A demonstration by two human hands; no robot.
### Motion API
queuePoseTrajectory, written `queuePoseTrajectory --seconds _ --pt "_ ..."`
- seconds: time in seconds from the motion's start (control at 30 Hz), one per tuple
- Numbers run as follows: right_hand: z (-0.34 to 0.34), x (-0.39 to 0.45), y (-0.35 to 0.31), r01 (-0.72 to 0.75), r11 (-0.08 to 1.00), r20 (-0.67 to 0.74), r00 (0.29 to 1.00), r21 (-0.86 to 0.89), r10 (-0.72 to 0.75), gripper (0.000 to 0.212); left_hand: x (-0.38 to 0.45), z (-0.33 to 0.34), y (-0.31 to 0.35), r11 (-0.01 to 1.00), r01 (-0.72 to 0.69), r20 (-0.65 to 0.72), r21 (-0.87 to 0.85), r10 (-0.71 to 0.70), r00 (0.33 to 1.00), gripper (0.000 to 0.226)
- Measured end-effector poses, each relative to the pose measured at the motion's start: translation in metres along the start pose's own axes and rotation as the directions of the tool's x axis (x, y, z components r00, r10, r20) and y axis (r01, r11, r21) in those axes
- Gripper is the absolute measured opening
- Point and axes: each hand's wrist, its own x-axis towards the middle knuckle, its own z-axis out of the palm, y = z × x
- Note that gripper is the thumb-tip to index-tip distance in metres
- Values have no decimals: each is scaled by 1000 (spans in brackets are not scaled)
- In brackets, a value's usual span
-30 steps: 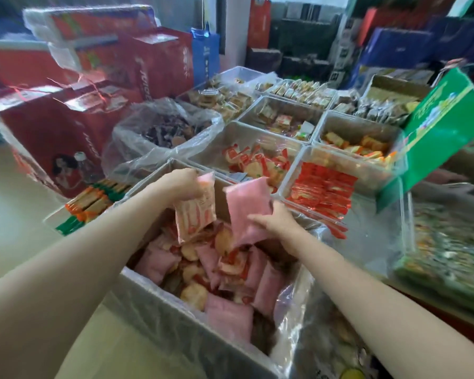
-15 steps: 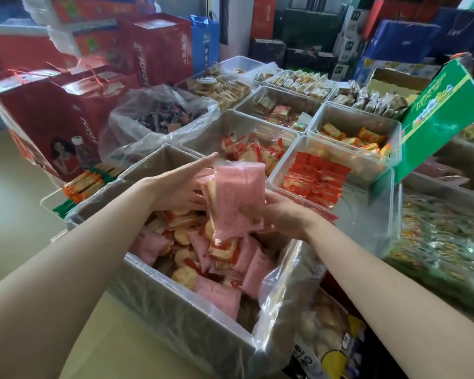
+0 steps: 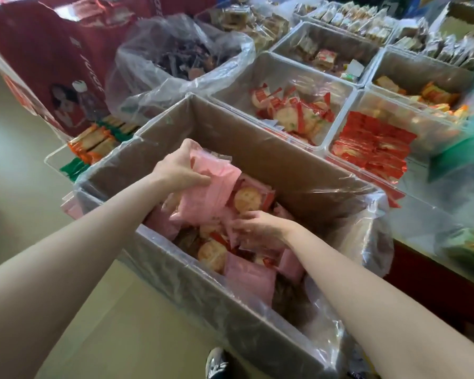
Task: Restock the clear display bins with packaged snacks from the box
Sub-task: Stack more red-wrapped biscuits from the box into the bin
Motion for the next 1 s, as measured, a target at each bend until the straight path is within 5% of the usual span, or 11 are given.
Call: queuePoseTrajectory --seconds 0.07,0.13,0.2,0.27,0.37,0.5,0.63,0.7,0.8,0.87,1.0 --pt "7 17 22 -113 917 -5 993 -383 120 38 4 0 -5 994 4 -24 107 -2 1000 61" --pt "20 32 39 -203 619 2 949 -758 314 48 8 5 -7 997 -19 12 78 18 1000 62" --pt "30 31 38 -142 300 -17 923 -943 385 62 9 12 -7 997 -42 37 64 40 999 61" --pt "30 16 17 -119 212 -37 933 -970 358 61 9 15 -3 998 -36 20 51 35 999 58" --pt "0 -24 -24 -142 322 -104 985 -936 134 44 6 9 19 1000 0 -77 15 1 997 49" --pt "-66 -105 -67 156 935 -188 957 -319 -223 33 -5 -3 70 998 -32 -218 -53 19 976 44" --pt "-107 -212 -79 632 737 -298 770 240 -564 34 -20 4 142 976 -113 -192 -188 76 978 64" --pt "-127 -258 -67 686 601 -347 726 410 -593 56 -22 23 177 934 -191 -134 -302 157 978 82" --pt "-157 -298 -33 703 665 -543 672 254 -503 33 -52 64 239 880 -240 -46 -409 243 969 60" --pt "-178 -323 -3 718 696 -678 515 6 -525 20 -90 100 285 843 -281 6 -459 319 948 18" --pt "-223 -395 70 758 633 -755 507 160 -416 56 -143 181 364 788 -286 -35 -545 319 947 20"
